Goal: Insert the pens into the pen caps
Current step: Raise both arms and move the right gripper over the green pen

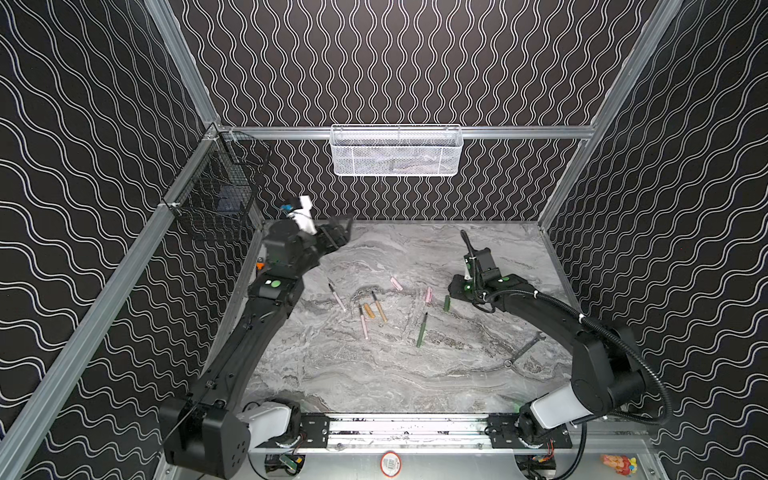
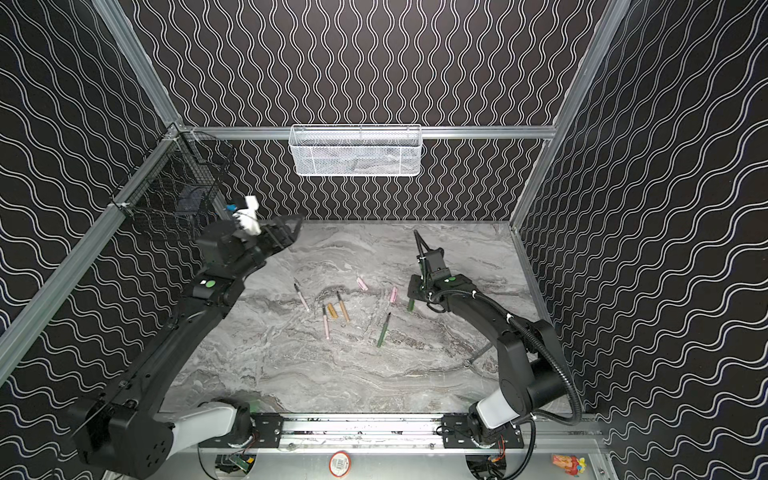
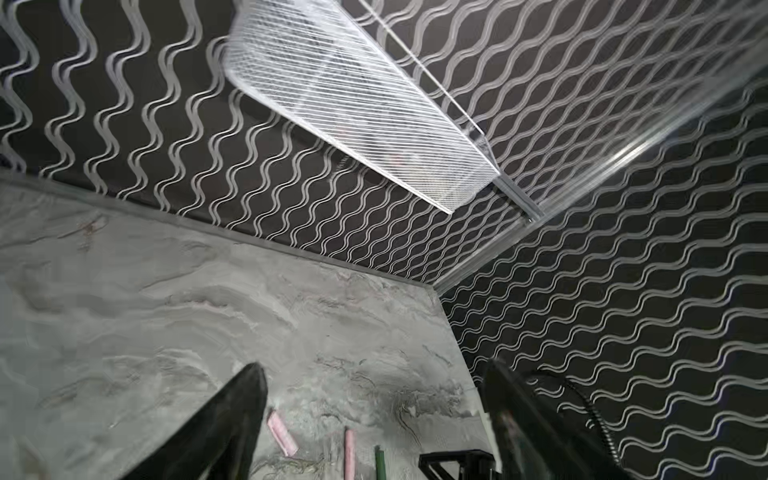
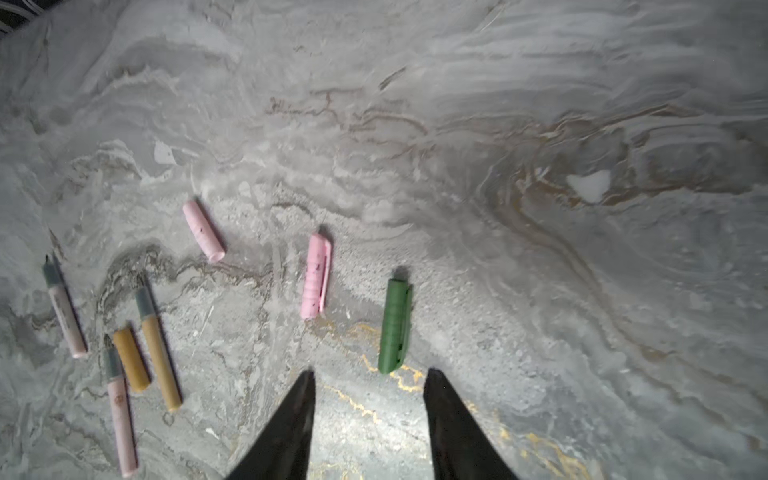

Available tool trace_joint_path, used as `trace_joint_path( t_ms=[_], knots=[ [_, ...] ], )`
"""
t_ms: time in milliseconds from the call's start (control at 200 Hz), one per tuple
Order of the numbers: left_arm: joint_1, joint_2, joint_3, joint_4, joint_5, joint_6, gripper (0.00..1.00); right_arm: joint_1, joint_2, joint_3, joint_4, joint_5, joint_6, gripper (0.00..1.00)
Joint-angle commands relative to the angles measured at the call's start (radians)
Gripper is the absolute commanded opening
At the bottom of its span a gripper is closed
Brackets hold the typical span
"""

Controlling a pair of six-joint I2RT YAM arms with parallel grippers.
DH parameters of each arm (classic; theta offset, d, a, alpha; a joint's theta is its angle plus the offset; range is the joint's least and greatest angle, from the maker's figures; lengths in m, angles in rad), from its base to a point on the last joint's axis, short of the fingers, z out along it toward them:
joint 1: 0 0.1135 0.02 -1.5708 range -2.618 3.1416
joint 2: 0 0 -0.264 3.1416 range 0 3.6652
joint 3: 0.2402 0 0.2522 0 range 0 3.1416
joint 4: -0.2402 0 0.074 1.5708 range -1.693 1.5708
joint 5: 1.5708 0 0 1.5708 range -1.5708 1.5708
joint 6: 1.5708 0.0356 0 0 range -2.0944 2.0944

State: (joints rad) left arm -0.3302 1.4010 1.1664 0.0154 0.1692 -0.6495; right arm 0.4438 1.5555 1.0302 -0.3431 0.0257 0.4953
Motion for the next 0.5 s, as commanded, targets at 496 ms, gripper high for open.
trace_joint_path(
  t_ms=[496],
  knots=[
    [-0.103,0.100,-0.007,-0.213,-0.107,0.205,0.77,0.177,0.138,0.163,-0.278,0.030,0.227,0.35]
  ],
)
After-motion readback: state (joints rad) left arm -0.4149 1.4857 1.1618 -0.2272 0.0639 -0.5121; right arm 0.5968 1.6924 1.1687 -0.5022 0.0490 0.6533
